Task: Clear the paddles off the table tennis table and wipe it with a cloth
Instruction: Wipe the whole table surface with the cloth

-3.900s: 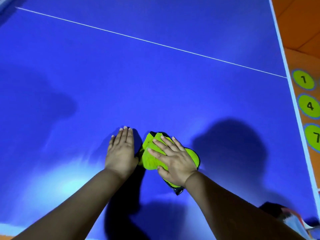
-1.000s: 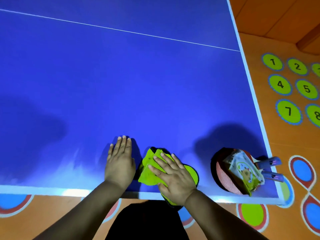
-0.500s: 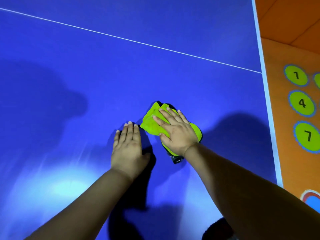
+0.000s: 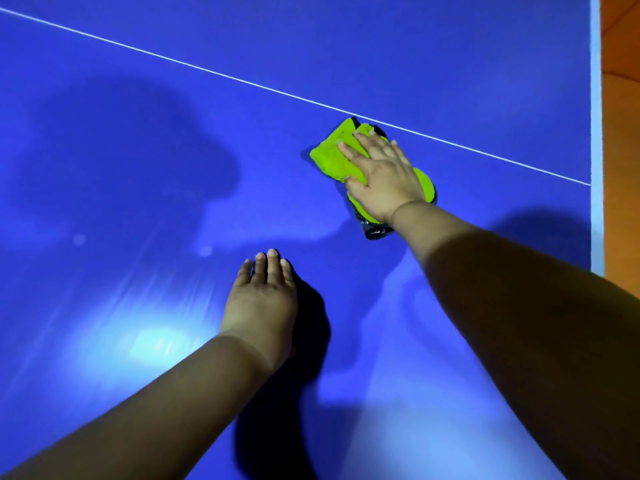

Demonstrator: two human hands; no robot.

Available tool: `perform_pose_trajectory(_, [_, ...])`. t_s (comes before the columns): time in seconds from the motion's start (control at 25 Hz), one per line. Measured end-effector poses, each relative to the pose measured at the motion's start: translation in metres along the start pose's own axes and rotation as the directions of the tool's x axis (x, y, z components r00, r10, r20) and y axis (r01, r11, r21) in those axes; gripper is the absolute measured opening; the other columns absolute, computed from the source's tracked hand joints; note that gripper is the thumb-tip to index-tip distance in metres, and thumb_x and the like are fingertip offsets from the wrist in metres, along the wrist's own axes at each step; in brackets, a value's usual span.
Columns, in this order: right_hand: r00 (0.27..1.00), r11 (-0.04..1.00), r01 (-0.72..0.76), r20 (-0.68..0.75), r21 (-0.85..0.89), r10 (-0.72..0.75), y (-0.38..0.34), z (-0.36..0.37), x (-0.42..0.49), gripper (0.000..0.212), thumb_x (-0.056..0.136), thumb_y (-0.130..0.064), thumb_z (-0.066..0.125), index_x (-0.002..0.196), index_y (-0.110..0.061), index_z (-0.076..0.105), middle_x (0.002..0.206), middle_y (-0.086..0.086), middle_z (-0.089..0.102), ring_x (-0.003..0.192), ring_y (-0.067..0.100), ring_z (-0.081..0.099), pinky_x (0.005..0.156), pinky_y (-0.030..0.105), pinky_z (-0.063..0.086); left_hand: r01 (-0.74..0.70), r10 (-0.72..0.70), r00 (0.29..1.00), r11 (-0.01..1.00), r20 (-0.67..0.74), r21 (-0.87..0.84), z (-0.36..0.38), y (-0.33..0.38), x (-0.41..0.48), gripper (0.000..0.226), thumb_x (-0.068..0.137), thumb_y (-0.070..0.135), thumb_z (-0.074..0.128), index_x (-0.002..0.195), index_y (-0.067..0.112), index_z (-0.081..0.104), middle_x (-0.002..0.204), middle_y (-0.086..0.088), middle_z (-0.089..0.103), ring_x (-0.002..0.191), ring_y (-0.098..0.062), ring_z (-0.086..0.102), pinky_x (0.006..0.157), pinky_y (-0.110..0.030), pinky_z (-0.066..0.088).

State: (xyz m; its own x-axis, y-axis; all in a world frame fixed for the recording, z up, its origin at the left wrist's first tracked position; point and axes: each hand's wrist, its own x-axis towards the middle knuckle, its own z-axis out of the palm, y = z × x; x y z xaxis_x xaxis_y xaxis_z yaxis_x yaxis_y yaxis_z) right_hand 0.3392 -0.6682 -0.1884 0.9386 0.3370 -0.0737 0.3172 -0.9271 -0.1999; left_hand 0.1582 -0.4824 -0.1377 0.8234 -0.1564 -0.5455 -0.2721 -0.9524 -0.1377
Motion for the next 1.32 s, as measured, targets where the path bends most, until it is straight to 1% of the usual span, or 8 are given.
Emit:
perform_pose_trajectory(0.2, [1.000, 0.999, -0.020, -0.021, 0.033, 0.021, 0.032, -0.003, 0.014, 0.058, 0.092, -0.039, 0.045, 0.148, -0.039, 0.028, 0.159, -0.008, 0.017, 0.148, 0.014, 0.008, 0.120, 0.037, 0.002, 0.028, -0.031, 0.995, 0.999, 0.093, 0.029, -0.006, 0.003, 0.000, 0.117, 0.074, 0.050, 0.068, 0.145, 0.000, -0.009, 0.154, -0.021, -0.008, 0.144, -0.031, -0.001, 0.117, -0.044, 0.003])
perform_pose_trajectory(0.4, [0.983, 0.983, -0.176, -0.043, 0.059, 0.178, 0.058, -0.009, -0.015, 0.058, 0.093, -0.038, 0.044, 0.149, -0.036, 0.028, 0.160, -0.004, 0.017, 0.148, 0.018, 0.009, 0.120, 0.037, 0.001, 0.043, -0.047, 0.994, 0.998, 0.103, 0.041, -0.005, 0.004, -0.001, 0.121, 0.070, 0.052, 0.071, 0.146, 0.003, -0.009, 0.155, -0.017, -0.008, 0.144, -0.028, -0.002, 0.117, -0.042, 0.003])
perform_pose_trajectory(0.52, [0.971, 0.970, -0.237, -0.026, 0.055, 0.239, 0.040, -0.003, -0.054, 0.058, 0.093, -0.039, 0.045, 0.148, -0.038, 0.028, 0.160, -0.003, 0.016, 0.148, 0.019, 0.006, 0.120, 0.038, -0.002, 0.047, -0.048, 0.995, 0.999, 0.087, 0.010, -0.003, 0.003, -0.003, 0.122, 0.067, 0.052, 0.074, 0.147, 0.005, -0.006, 0.156, -0.015, -0.006, 0.144, -0.027, -0.001, 0.117, -0.041, 0.005])
perform_pose_trajectory(0.72, [0.987, 0.987, -0.161, -0.013, 0.012, 0.161, -0.009, 0.009, -0.139, 0.063, 0.086, -0.043, 0.041, 0.147, -0.039, 0.029, 0.160, -0.003, 0.018, 0.148, 0.020, 0.008, 0.119, 0.040, 0.001, 0.059, -0.055, 0.997, 0.996, 0.061, -0.069, 0.002, 0.001, -0.006, 0.122, 0.066, 0.051, 0.076, 0.148, 0.008, -0.004, 0.157, -0.011, -0.007, 0.144, -0.024, -0.003, 0.117, -0.040, 0.006])
perform_pose_trajectory(0.88, [0.986, 0.986, -0.168, 0.001, 0.023, 0.168, -0.056, 0.020, -0.208, 0.065, 0.083, -0.044, 0.039, 0.147, -0.040, 0.029, 0.159, -0.003, 0.019, 0.148, 0.021, 0.009, 0.118, 0.041, 0.004, 0.071, -0.074, 0.997, 0.983, -0.012, -0.168, 0.009, -0.003, -0.017, 0.120, 0.067, 0.054, 0.073, 0.149, 0.012, -0.005, 0.157, -0.005, -0.008, 0.144, -0.019, -0.006, 0.116, -0.040, 0.004])
perform_pose_trajectory(0.96, [0.986, 0.985, -0.168, -0.005, 0.025, 0.169, -0.078, 0.027, -0.240, 0.065, 0.083, -0.045, 0.038, 0.147, -0.039, 0.031, 0.159, -0.002, 0.020, 0.148, 0.023, 0.011, 0.118, 0.043, 0.005, 0.069, -0.098, 0.987, 0.974, -0.126, -0.214, 0.020, -0.001, -0.030, 0.115, 0.072, 0.051, 0.071, 0.149, 0.011, -0.005, 0.157, -0.006, -0.009, 0.144, -0.018, -0.008, 0.116, -0.041, 0.003])
perform_pose_trajectory(1.08, [0.985, 0.985, -0.173, 0.001, 0.025, 0.173, -0.108, 0.037, -0.280, 0.067, 0.081, -0.048, 0.030, 0.147, -0.039, 0.030, 0.159, -0.001, 0.020, 0.148, 0.024, 0.012, 0.119, 0.044, 0.005, 0.043, -0.130, 0.945, 0.958, -0.299, -0.282, 0.046, 0.009, -0.060, 0.090, 0.087, 0.041, 0.058, 0.149, 0.008, 0.001, 0.157, -0.010, -0.003, 0.145, -0.020, -0.004, 0.116, -0.039, 0.002])
perform_pose_trajectory(1.32, [0.980, 0.985, -0.174, 0.103, 0.022, 0.171, -0.161, 0.044, -0.346, 0.071, 0.080, -0.053, 0.019, 0.150, -0.042, 0.015, 0.161, -0.004, 0.002, 0.148, 0.021, -0.005, 0.118, 0.040, -0.010, -0.011, -0.134, 0.930, 0.921, -0.342, -0.391, 0.093, 0.015, -0.127, 0.066, 0.097, 0.024, 0.040, 0.148, 0.007, 0.003, 0.157, -0.010, -0.002, 0.144, -0.020, -0.005, 0.115, -0.035, -0.002])
